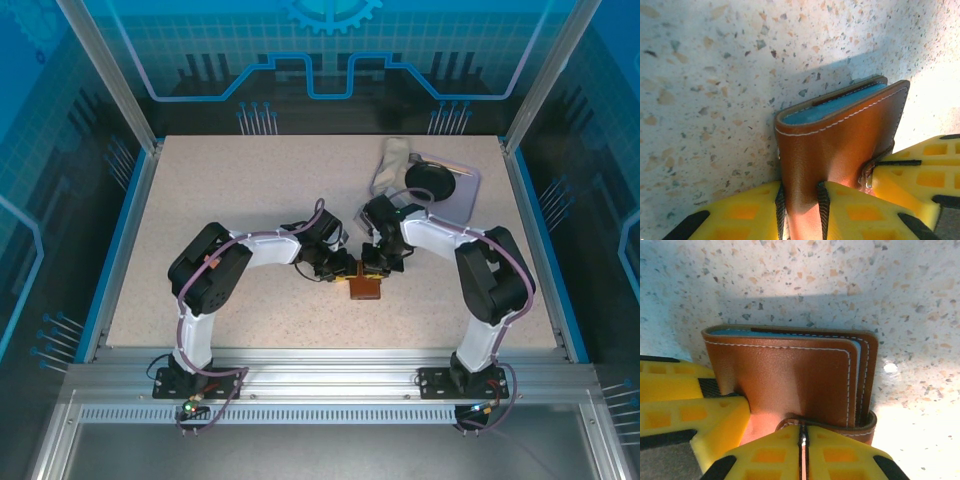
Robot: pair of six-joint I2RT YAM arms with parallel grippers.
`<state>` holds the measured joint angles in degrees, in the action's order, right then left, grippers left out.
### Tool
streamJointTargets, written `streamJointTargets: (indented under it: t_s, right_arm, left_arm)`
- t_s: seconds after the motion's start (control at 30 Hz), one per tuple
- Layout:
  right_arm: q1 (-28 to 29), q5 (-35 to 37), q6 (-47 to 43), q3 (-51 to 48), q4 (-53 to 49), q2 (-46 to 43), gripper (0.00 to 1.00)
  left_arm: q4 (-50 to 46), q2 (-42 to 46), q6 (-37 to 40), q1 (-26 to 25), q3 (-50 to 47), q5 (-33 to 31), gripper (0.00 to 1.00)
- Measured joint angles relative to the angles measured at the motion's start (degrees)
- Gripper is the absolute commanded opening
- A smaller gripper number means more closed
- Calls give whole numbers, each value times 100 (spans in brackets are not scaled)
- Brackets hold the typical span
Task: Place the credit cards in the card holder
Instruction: Close the button on the card holder, then reset both arms
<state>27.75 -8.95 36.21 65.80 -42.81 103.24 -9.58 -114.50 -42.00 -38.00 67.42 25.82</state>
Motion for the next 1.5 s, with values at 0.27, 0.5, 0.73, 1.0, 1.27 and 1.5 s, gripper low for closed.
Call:
streamJointTargets:
  t_s: [0.27,0.5,0.73,1.0,1.27,1.5]
  right_arm:
    - [232,437,-2,273,-304,151,11]
    - [313,741,-57,258,-330,-177,40]
    - [-85,2533,-337,-291,424,-2551,73]
    - [-1049,4065,-2236,-2706,3364,-2734,90]
    - [-1488,3547,-3477,-3394,5781,-2124,90]
    - [-2009,2632,-3650,-3689,7305,-1906,90]
  left_arm:
    - [2,0,-2,-2,0,0,27]
    - [96,225,-9,-55,-210,-195,43]
    - [-223,1543,304,-111,-575,-1530,73]
    - [-201,3080,1300,588,-1080,-4179,99]
    - [973,3344,2564,1637,-2439,-5495,99]
    - [1740,3434,3036,2232,-2723,-5396,99]
